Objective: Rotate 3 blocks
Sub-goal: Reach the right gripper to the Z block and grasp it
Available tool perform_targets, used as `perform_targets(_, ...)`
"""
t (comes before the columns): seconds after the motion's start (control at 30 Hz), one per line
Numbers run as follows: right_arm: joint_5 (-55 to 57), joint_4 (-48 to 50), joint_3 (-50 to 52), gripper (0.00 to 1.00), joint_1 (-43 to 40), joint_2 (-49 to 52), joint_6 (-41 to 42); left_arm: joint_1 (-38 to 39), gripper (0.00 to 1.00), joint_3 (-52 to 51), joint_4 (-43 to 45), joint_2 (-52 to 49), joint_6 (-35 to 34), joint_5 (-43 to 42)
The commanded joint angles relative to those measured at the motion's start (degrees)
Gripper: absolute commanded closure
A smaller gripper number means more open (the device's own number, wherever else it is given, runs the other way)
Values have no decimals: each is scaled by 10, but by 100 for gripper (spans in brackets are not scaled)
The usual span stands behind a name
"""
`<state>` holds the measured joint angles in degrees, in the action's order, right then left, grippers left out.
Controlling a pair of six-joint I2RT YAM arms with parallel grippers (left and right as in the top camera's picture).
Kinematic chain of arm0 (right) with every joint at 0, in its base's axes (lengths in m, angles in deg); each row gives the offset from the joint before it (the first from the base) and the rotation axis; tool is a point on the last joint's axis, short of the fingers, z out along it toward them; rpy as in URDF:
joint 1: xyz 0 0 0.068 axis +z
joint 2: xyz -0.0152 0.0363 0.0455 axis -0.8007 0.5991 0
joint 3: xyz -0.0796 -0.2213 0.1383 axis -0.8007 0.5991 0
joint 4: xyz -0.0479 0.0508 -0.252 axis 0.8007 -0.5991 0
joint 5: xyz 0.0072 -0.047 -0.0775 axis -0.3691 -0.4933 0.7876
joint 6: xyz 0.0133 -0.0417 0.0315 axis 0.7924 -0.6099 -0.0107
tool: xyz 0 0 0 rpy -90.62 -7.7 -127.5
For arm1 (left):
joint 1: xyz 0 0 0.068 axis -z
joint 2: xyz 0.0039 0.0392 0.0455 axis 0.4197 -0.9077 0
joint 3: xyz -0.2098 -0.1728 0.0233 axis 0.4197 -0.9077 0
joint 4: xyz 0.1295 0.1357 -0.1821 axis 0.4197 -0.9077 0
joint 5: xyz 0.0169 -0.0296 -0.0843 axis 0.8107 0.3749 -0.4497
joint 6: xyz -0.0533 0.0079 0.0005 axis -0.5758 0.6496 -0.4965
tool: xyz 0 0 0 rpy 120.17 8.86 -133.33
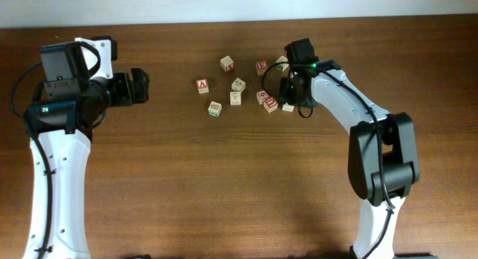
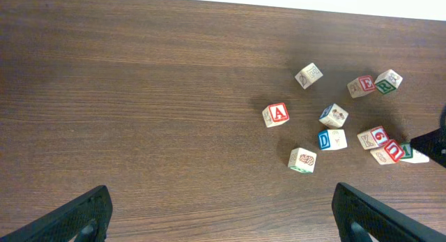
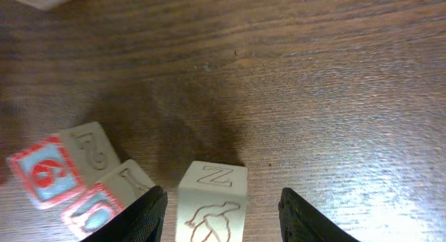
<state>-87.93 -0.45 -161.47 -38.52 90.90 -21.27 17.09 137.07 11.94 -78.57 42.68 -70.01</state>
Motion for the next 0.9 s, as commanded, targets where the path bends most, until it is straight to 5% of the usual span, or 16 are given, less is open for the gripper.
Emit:
perform_targets(0.0, 7, 13, -12, 47, 4, 14, -38, 2, 1, 12, 1, -3, -2, -10)
perform_targets(0.43, -10, 3, -8, 64, 3, 40, -41, 2, 1, 12, 1, -3, -2, -10)
perform_targets(0.57, -25, -13, -10, 79, 3, 35, -41, 2, 1, 12, 1, -3, -2, -10)
perform_targets(0.87, -92, -154, -56, 83, 5, -135, -41, 2, 1, 12, 1, -3, -2, -10)
